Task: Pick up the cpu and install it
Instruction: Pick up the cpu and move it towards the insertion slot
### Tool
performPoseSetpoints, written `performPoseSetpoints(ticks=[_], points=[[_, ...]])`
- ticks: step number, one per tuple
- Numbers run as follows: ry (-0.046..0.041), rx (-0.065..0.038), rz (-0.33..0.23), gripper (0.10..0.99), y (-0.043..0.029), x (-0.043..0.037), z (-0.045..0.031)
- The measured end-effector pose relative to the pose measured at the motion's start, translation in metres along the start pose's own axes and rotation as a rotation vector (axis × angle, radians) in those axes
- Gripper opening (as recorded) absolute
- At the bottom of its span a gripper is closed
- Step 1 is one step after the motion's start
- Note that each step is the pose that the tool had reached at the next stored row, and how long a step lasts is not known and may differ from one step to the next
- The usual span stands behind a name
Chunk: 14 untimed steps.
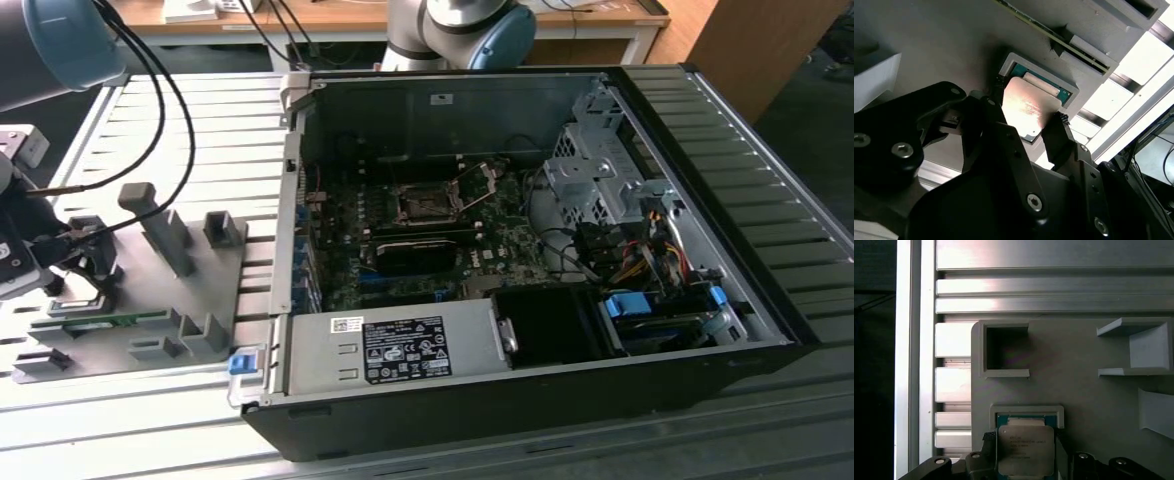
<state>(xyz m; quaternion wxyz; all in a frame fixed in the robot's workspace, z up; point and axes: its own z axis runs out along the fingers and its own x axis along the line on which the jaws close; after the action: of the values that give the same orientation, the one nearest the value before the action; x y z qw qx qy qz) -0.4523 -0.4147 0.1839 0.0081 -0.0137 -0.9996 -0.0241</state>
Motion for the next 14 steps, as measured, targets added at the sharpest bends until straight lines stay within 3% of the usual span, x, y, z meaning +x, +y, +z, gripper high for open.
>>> performPoseSetpoints(ticks=[1, 5, 14], points=[[0.0000, 0.000, 0.000, 0.584, 0.0000, 0.0000, 0.0000], [0.0000, 0.000, 0.000, 0.541, 0.0000, 0.0000, 0.0000], [-0.0001, 0.000, 0.000, 0.541, 0.0002, 0.0000, -0.0024]])
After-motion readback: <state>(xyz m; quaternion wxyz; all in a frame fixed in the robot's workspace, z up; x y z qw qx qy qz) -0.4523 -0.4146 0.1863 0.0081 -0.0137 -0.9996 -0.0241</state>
